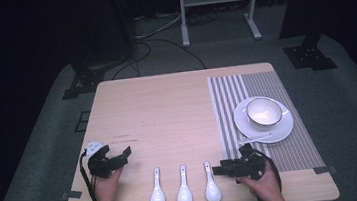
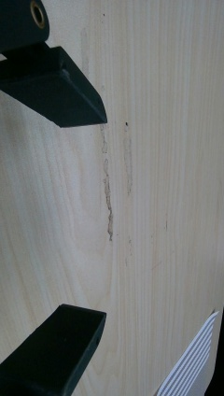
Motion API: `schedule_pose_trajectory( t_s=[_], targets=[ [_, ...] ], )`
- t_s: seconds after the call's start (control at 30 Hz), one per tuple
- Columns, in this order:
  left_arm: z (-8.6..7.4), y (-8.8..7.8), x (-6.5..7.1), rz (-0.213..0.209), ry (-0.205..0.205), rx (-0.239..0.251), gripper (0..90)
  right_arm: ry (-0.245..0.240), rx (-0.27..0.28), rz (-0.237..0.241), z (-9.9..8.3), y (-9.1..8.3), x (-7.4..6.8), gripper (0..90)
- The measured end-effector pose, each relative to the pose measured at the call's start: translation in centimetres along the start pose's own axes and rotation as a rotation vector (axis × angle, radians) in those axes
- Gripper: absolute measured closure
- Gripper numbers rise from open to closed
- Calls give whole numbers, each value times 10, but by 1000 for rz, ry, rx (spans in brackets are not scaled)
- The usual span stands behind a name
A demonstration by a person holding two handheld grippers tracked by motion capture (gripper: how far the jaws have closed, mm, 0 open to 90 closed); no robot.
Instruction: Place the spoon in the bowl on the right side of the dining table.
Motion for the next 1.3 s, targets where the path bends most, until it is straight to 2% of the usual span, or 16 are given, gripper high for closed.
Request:
schedule_pose_trajectory(
  t_s=[0.3,0.67,1.07,1.3],
  targets=[
    [0,0,0,0,-1,1,47,27,-24,1,7,12,6,362],
    [0,0,0,-2,-3,1,47,49,-63,-24,14,24,10,376],
    [0,0,-1,-2,-7,4,47,57,-93,-44,19,33,13,406],
    [0,0,-1,-3,-7,4,47,54,-108,-77,23,37,13,437]
  ],
)
Point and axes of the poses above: each handheld gripper's, and its own axes: y roughly forward along the jaws, z roughly out of its top, x roughly to its right, the point moved 1 cm from there along y, roughly forward along the jaws, and after that the axes turned 13 degrees about z, right-handed, at the moved point
